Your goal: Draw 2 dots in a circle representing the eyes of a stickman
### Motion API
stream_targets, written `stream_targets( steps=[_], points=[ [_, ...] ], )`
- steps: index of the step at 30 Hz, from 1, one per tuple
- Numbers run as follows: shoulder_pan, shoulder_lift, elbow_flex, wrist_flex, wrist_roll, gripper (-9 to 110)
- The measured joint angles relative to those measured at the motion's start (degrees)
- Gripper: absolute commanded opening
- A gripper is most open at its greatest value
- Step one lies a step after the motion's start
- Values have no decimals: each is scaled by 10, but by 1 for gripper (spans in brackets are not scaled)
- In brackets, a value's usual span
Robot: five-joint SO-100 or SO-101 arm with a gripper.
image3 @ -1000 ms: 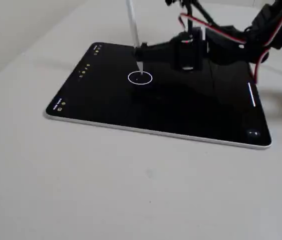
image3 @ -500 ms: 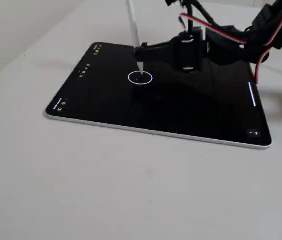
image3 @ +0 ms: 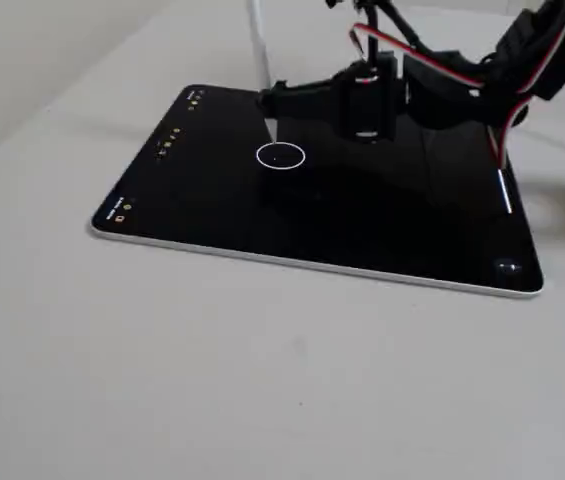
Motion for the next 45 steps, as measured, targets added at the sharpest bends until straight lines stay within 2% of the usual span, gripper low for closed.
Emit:
stream_targets(
  steps=[45],
  points=[
    [1,-18,2,-10,-26,0]
  ],
)
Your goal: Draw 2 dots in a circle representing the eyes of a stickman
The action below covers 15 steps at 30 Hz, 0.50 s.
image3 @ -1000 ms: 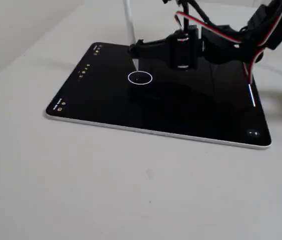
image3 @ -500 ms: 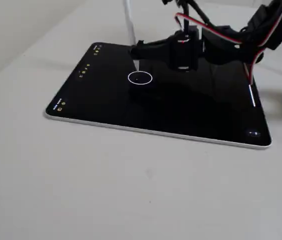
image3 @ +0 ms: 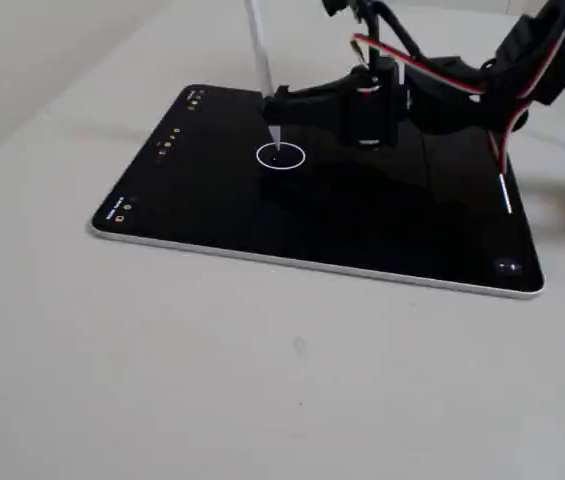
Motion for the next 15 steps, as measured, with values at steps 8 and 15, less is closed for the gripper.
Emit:
stream_targets(
  steps=[8,15],
  points=[
    [27,91,1,35,83,0],
    [52,224,30,127,164,0]
  ],
)
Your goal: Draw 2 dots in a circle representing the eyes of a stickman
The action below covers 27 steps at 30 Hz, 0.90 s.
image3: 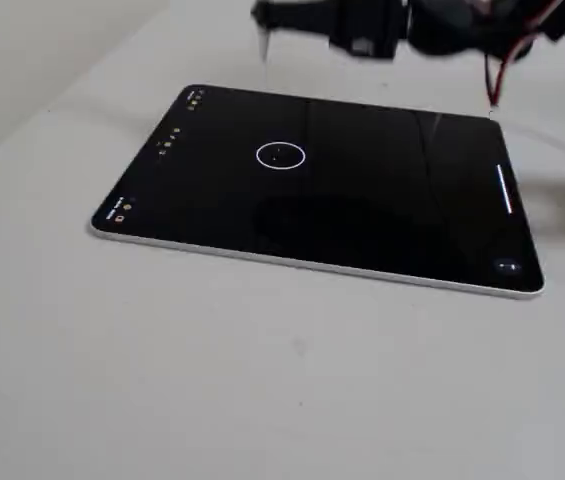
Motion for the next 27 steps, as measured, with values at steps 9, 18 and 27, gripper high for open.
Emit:
stream_targets(
  steps=[9,18,27],
  points=[
    [4,258,77,288,221,0],
    [19,591,164,669,417,0],
    [24,876,302,872,439,0]
  ],
)
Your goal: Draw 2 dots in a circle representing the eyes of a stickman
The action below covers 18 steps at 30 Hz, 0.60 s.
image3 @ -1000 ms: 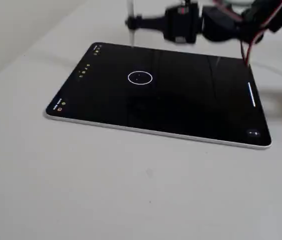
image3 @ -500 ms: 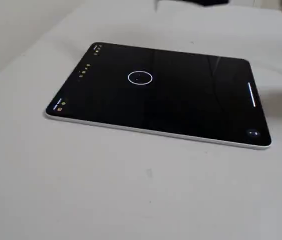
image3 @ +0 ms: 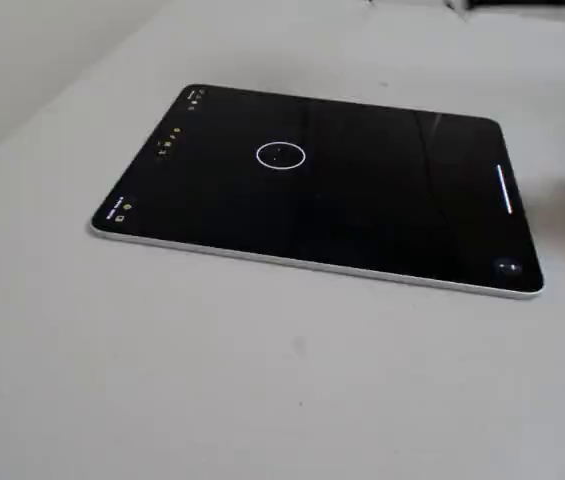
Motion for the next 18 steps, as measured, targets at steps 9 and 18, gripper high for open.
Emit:
stream_targets(
  steps=[9,18],
  points=[
    [0,200,98,138,2,0],
    [17,233,159,217,39,0]
  ],
)
